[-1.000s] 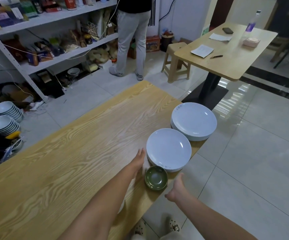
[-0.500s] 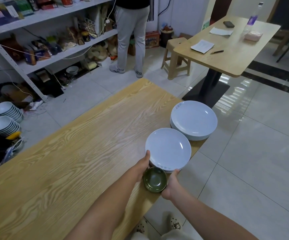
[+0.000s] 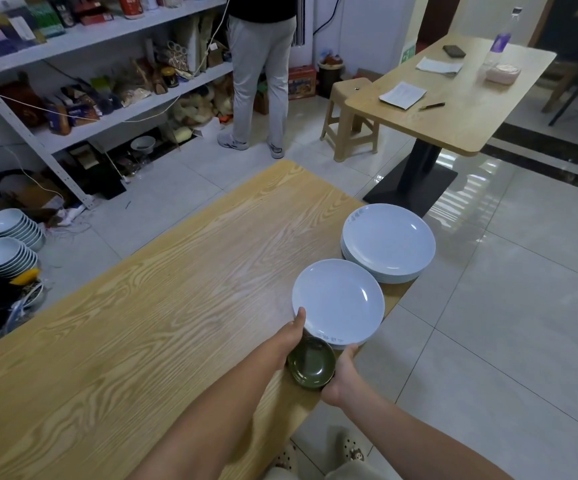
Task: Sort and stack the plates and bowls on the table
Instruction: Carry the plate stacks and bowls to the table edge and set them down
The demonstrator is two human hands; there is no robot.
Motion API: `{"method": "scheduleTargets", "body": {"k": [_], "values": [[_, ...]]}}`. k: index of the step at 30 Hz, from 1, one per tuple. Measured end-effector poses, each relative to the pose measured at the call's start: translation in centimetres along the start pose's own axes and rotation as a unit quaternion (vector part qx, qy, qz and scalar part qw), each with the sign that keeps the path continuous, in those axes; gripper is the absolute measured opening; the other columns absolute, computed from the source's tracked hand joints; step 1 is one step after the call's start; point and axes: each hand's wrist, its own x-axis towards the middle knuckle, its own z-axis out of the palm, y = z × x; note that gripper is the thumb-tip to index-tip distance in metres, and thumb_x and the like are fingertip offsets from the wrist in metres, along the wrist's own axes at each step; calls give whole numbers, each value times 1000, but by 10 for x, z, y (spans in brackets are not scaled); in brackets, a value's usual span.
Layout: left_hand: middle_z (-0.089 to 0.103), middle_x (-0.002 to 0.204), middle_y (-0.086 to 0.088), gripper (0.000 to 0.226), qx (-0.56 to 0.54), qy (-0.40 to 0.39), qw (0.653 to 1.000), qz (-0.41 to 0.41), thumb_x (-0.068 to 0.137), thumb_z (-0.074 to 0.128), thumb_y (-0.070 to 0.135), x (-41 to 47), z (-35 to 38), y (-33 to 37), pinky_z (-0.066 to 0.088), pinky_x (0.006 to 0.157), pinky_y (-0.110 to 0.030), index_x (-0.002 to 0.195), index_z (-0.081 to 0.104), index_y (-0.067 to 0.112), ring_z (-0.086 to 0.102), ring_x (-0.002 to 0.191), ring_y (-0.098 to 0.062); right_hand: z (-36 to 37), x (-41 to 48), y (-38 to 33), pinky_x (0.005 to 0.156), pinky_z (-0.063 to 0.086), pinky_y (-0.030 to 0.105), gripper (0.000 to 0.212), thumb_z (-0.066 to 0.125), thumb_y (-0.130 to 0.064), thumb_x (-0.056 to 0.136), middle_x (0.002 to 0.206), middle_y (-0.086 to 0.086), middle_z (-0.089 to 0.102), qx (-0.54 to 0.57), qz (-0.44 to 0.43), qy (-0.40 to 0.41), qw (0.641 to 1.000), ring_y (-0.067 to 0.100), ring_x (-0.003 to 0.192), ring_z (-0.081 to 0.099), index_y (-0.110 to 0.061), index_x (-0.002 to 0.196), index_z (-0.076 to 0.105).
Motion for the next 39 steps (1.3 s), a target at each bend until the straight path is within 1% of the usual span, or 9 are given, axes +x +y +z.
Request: {"method": "scheduleTargets", "body": {"k": [2, 4, 6, 10, 23, 27, 30, 35, 39], "values": [[51, 140, -11, 74, -24, 20, 1000, 4, 94, 17, 65, 4, -5, 4, 39, 94, -30, 141, 41, 14, 48, 111, -19, -3, 0, -4, 75, 53, 42, 96, 27, -81, 80, 97, 19, 64, 1, -3, -1, 1000, 36, 108, 61, -3, 131, 47], [39, 150, -16, 76, -62, 46, 997, 20, 95, 20, 63, 9, -10, 9, 35, 111, -37, 148, 31, 9, 44, 130, -27, -4, -2, -14, 72, 48, 41, 89, 26, -78, 83, 91, 18, 61, 12, -21, 4, 1000, 35, 103, 61, -6, 133, 44], [32, 155, -14, 73, -94, 49, 994, 41, 96, 20, 60, 14, -17, 15, 26, 118, -46, 152, 23, 14, 32, 142, -30, -3, -1, -29, 80, 45, 39, 81, 26, -74, 86, 118, 17, 60, 20, -61, 23, 998, 32, 111, 57, -12, 136, 42], [53, 139, -14, 67, -150, 21, 987, 59, 99, 21, 56, 23, -20, 26, 41, 107, -35, 139, 47, 11, 50, 128, -26, 0, 2, -60, 106, 38, 37, 75, 26, -72, 88, 137, 8, 53, 13, -104, 53, 993, 27, 128, 47, -16, 133, 48], [57, 134, -10, 60, -154, 14, 987, 46, 100, 24, 52, 20, -21, 26, 41, 109, -38, 135, 50, 10, 52, 125, -25, 3, 5, -62, 104, 38, 35, 73, 27, -71, 88, 138, 6, 50, -30, -113, 75, 990, 24, 129, 45, -17, 132, 46], [58, 106, -4, 48, -106, -12, 994, 11, 98, 23, 57, 9, -22, 10, 45, 84, -29, 107, 55, 22, 55, 97, -17, -3, 5, -38, 115, 25, 41, 85, 25, -74, 87, 154, 8, 30, -63, -105, 59, 991, 24, 143, 26, -14, 148, 27], [60, 102, -3, 55, -104, -34, 994, 7, 100, 22, 55, 1, -19, -7, 48, 71, -20, 118, 58, 16, 55, 85, -11, -7, 5, -12, 103, 40, 38, 89, 23, -75, 86, 147, 15, 41, -70, -83, 17, 994, 28, 136, 39, -10, 147, 29], [62, 125, -8, 64, -108, -45, 993, 12, 97, 25, 58, -10, -7, -22, 42, 107, -35, 129, 57, 13, 55, 118, -21, 1, 3, 12, 85, 51, 38, 85, 27, -75, 85, 123, 18, 61, -70, -69, 2, 995, 30, 115, 58, -7, 133, 48], [64, 125, -11, 62, -112, -46, 993, 16, 97, 24, 61, -18, -5, -19, 39, 112, -40, 117, 63, 17, 54, 123, -24, 1, 1, 12, 78, 52, 37, 85, 27, -75, 86, 119, 18, 64, -54, -70, -3, 996, 29, 105, 61, -7, 130, 51]]}}
